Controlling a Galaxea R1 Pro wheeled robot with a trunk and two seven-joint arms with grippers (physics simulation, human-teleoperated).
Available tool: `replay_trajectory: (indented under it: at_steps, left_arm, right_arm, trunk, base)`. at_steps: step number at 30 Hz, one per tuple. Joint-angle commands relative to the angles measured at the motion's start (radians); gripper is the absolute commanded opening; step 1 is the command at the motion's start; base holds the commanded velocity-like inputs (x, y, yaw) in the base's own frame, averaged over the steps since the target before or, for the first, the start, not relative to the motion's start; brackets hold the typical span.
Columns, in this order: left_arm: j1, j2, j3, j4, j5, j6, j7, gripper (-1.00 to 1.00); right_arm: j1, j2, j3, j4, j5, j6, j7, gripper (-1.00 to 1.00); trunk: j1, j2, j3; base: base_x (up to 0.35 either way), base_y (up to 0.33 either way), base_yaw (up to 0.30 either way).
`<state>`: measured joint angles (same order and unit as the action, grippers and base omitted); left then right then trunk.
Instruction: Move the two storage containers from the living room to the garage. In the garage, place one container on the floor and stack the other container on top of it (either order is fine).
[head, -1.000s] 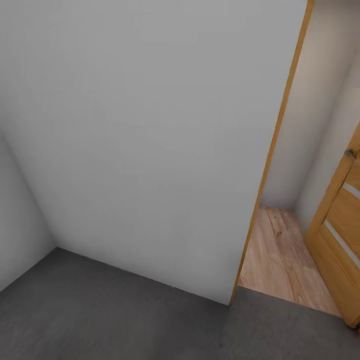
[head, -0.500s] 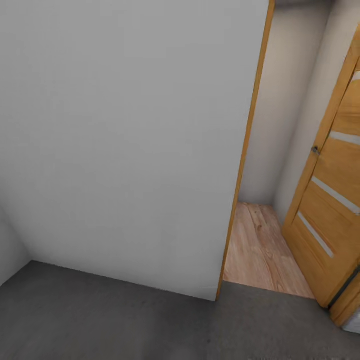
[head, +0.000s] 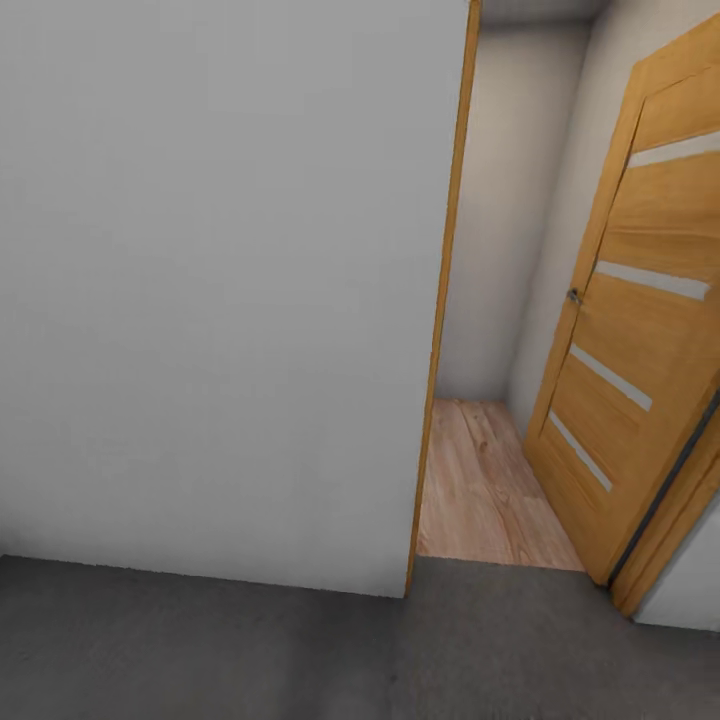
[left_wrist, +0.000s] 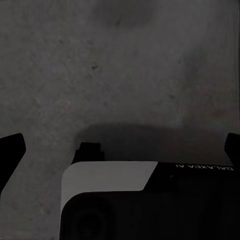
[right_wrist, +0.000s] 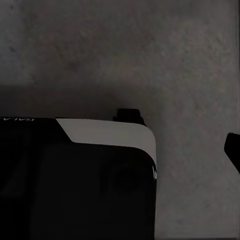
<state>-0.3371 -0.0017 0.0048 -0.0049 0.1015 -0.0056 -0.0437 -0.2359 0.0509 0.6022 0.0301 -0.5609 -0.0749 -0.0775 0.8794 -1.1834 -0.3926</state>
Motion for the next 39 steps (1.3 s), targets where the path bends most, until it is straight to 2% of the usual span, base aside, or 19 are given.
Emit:
replay_trajectory:
  at_steps: [1,39]
  left_arm:
    - [0.000,0.000,0.000,0.000,0.010,-0.001,-0.004,1.00]
    - [0.000,-0.010,0.000,0.000,0.010,-0.001,-0.002,1.00]
  right_arm:
    - [-0.001,0.001,0.008,0.003,-0.008,-0.005,-0.001,1.00]
    - [-0.001,0.000,0.008,0.003,-0.008,-0.005,-0.001,1.00]
  trunk:
    - [0.000,-0.001,-0.001]
    - [0.000,-0.001,0.013]
  base:
    - [0.000,0.000,-0.242]
    - [0.000,0.000,-0.242]
